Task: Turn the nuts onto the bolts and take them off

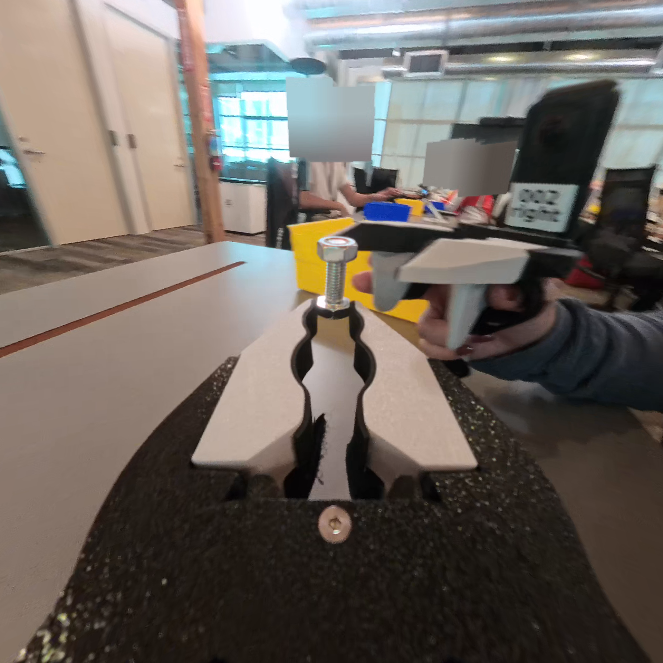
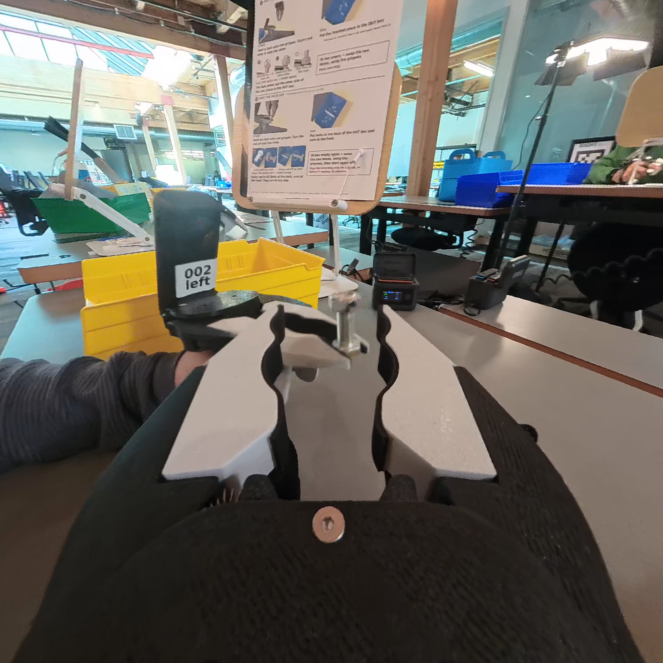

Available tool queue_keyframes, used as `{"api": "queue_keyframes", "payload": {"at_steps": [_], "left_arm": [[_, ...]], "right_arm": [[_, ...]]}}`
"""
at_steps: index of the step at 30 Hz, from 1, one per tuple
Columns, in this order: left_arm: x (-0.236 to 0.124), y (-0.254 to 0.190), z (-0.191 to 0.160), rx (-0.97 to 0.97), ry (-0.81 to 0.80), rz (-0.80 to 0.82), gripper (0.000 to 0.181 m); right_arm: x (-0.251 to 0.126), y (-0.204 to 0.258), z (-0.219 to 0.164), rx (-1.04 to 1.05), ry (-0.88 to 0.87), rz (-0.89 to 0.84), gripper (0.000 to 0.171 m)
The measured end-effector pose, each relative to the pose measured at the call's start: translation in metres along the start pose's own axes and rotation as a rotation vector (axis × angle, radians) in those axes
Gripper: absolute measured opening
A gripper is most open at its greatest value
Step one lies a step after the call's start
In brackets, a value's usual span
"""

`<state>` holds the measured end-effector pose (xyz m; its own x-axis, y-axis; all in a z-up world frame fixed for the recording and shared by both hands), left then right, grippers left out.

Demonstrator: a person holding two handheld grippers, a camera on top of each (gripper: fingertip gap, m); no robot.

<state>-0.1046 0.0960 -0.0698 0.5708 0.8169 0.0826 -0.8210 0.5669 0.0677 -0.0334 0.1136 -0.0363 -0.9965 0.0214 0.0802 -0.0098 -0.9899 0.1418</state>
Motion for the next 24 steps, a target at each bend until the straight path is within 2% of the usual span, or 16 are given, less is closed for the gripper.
{"api": "queue_keyframes", "payload": {"at_steps": [1, 5, 8, 10, 15, 18, 21, 23, 24], "left_arm": [[0.004, -0.008, 0.000, 0.014, 0.010, -0.050, 0.015], [0.012, -0.021, -0.003, 0.018, 0.035, -0.117, 0.016], [0.007, -0.001, -0.003, -0.015, 0.039, 0.023, 0.015], [-0.001, 0.014, -0.002, -0.064, 0.022, 0.086, 0.015], [0.005, -0.012, -0.001, -0.044, 0.024, -0.133, 0.016], [0.012, -0.027, -0.004, -0.032, 0.048, -0.189, 0.016], [0.007, -0.007, -0.006, -0.048, 0.050, -0.069, 0.016], [-0.003, 0.015, -0.005, -0.090, 0.032, 0.058, 0.015], [-0.007, 0.021, -0.004, -0.108, 0.015, 0.066, 0.015]], "right_arm": [[0.000, 0.000, 0.000, 0.001, -0.004, 0.002, 0.051], [0.002, 0.009, -0.002, 0.007, 0.014, 0.066, 0.051], [0.002, 0.006, -0.003, -0.002, 0.019, 0.044, 0.057], [0.001, 0.004, -0.002, 0.012, 0.018, 0.052, 0.049], [0.001, 0.003, -0.003, 0.021, 0.002, 0.037, 0.056], [0.002, 0.011, -0.003, 0.034, 0.008, 0.106, 0.057], [0.003, 0.011, -0.003, 0.055, 0.024, 0.122, 0.069], [0.001, 0.007, -0.002, 0.057, 0.021, 0.116, 0.060], [0.000, 0.005, -0.001, 0.066, 0.016, 0.110, 0.060]]}}
Point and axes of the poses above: each gripper's, where its closed fingertips meet, x out along the fingers, z out of its top, y = z × x across the jaws, the point moved 5 cm from there along -x, back along the fingers, and after that the axes turned 8 degrees about x, right-handed, at the moved point
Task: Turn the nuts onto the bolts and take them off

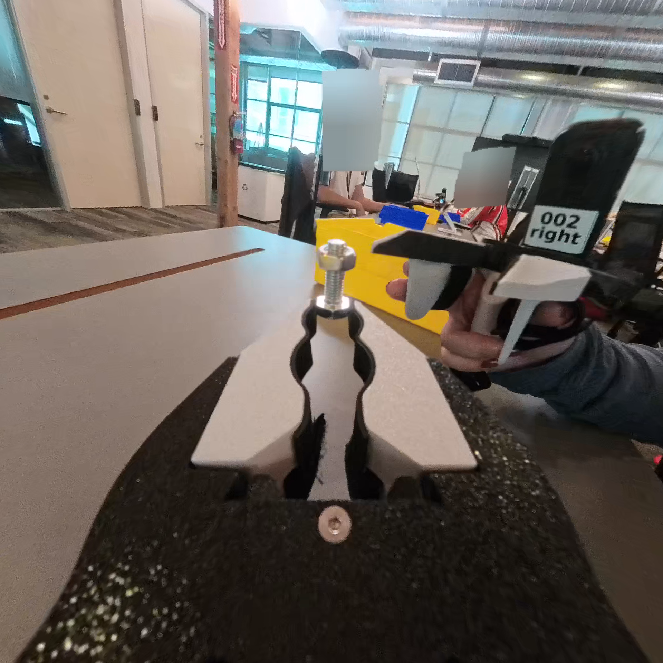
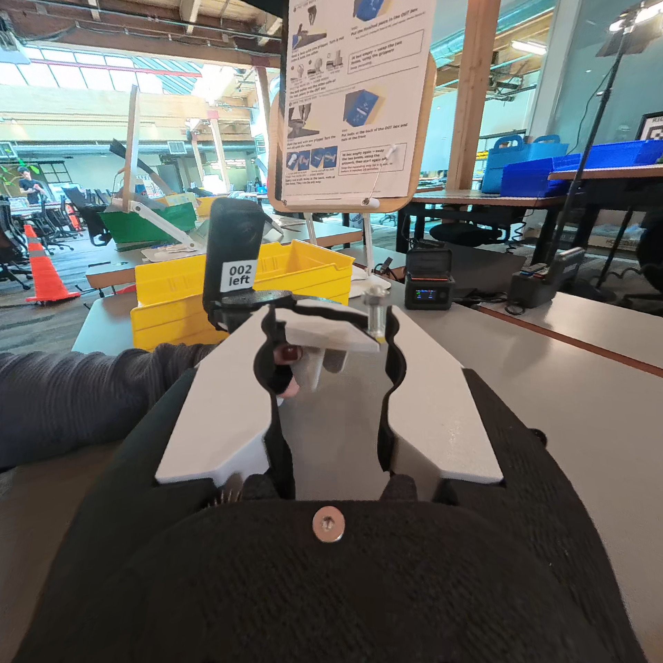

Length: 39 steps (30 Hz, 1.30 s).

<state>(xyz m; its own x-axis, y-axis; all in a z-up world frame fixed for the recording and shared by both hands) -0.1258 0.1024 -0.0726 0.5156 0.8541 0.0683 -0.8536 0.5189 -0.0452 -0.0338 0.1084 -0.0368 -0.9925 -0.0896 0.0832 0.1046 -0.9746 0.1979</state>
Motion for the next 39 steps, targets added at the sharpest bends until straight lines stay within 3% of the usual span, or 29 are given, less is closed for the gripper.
{"api": "queue_keyframes", "payload": {"at_steps": [6, 8, 9, 11, 12, 14, 19, 22, 24, 25, 26, 29, 37, 39], "left_arm": [[0.007, -0.041, 0.003, 0.070, 0.024, -0.248, 0.016], [0.011, -0.047, -0.001, 0.093, 0.048, -0.257, 0.016], [0.012, -0.041, -0.002, 0.102, 0.057, -0.200, 0.015], [0.008, -0.014, 0.000, 0.098, 0.066, 0.018, 0.015], [0.001, 0.000, 0.002, 0.067, 0.049, 0.112, 0.015], [-0.007, 0.009, 0.007, 0.039, 0.018, 0.131, 0.015], [0.005, -0.035, 0.008, 0.120, 0.054, -0.149, 0.015], [0.011, -0.050, 0.002, 0.096, 0.072, -0.229, 0.015], [0.010, -0.034, 0.001, 0.101, 0.075, -0.114, 0.016], [0.006, -0.017, 0.003, 0.095, 0.068, 0.037, 0.016], [-0.004, 0.004, 0.005, 0.064, 0.048, 0.223, 0.015], [-0.020, 0.019, 0.008, -0.005, -0.016, 0.281, 0.015], [0.011, -0.055, 0.002, 0.047, 0.069, -0.285, 0.015], [0.014, -0.061, -0.001, 0.051, 0.079, -0.311, 0.016]], "right_arm": [[0.004, 0.004, -0.003, 0.013, 0.002, 0.016, 0.077], [0.005, 0.009, -0.005, 0.021, 0.018, 0.058, 0.077], [0.006, 0.012, -0.006, 0.019, 0.030, 0.074, 0.075], [0.006, 0.007, -0.007, 0.013, 0.046, 0.034, 0.087], [0.005, 0.005, -0.008, 0.012, 0.052, 0.039, 0.073], [0.003, 0.001, -0.005, 0.035, 0.030, 0.017, 0.072], [0.004, 0.000, -0.005, 0.021, 0.011, 0.003, 0.078], [0.005, 0.004, -0.005, 0.011, 0.017, 0.021, 0.078], [0.006, 0.008, -0.006, 0.010, 0.023, 0.041, 0.079], [0.006, 0.007, -0.006, 0.010, 0.025, 0.028, 0.085], [0.006, 0.007, -0.007, 0.006, 0.033, 0.033, 0.077], [0.005, 0.005, -0.006, 0.033, 0.022, 0.028, 0.073], [0.005, 0.002, -0.006, 0.043, 0.003, 0.014, 0.077], [0.005, 0.006, -0.006, 0.050, 0.013, 0.049, 0.076]]}}
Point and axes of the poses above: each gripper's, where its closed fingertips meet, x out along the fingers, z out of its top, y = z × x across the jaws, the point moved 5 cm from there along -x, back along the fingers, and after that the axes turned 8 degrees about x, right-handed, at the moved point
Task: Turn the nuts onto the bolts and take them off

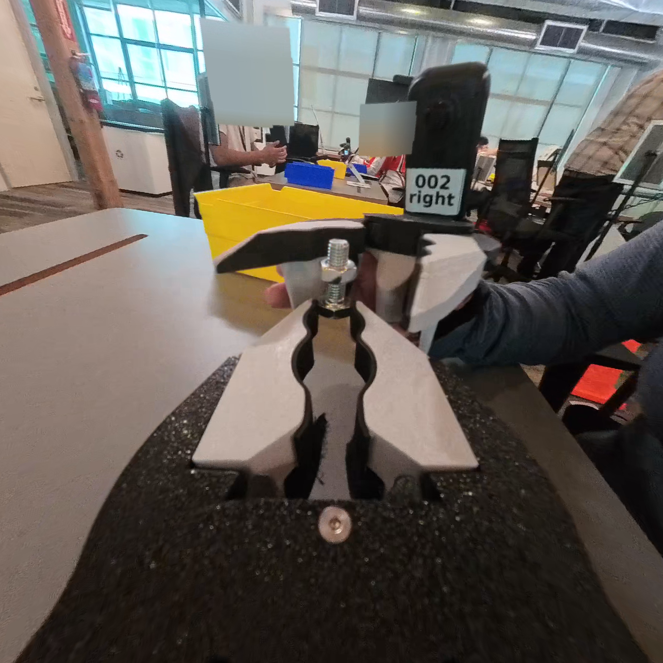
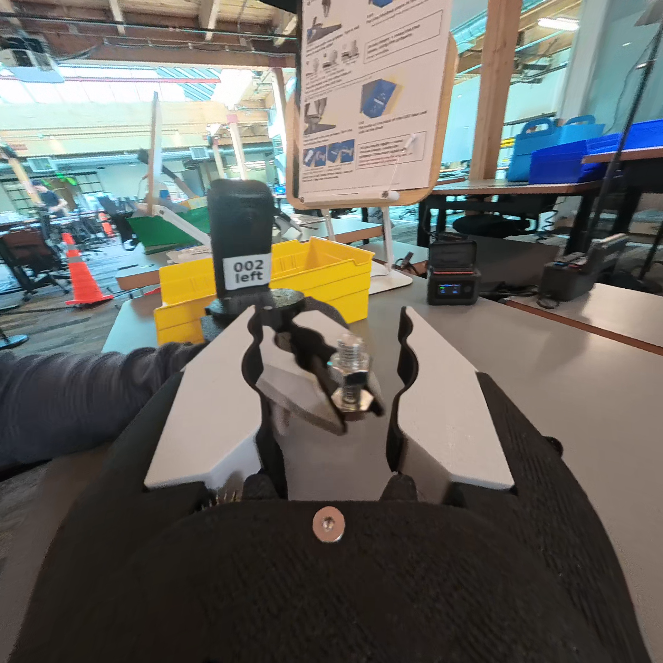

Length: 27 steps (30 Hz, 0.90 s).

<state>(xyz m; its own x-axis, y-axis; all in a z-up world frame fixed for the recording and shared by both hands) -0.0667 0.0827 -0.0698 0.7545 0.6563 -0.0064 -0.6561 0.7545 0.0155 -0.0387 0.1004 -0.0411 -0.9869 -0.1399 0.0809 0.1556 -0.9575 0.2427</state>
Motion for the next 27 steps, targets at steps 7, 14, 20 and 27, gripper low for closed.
{"api": "queue_keyframes", "payload": {"at_steps": [7, 14, 20, 27], "left_arm": [[-0.047, 0.058, 0.004, -0.070, -0.063, 0.454, 0.015], [-0.013, 0.002, 0.008, -0.033, -0.010, -0.053, 0.016], [-0.024, 0.031, 0.003, -0.116, -0.078, 0.177, 0.015], [-0.034, 0.042, 0.005, -0.010, -0.015, 0.335, 0.015]], "right_arm": [[-0.004, -0.001, 0.005, 0.007, -0.014, 0.004, 0.071], [-0.004, 0.003, 0.006, 0.007, -0.018, 0.037, 0.073], [0.002, 0.009, 0.001, 0.014, 0.021, 0.064, 0.081], [-0.008, -0.006, 0.010, 0.008, -0.037, -0.025, 0.061]]}}
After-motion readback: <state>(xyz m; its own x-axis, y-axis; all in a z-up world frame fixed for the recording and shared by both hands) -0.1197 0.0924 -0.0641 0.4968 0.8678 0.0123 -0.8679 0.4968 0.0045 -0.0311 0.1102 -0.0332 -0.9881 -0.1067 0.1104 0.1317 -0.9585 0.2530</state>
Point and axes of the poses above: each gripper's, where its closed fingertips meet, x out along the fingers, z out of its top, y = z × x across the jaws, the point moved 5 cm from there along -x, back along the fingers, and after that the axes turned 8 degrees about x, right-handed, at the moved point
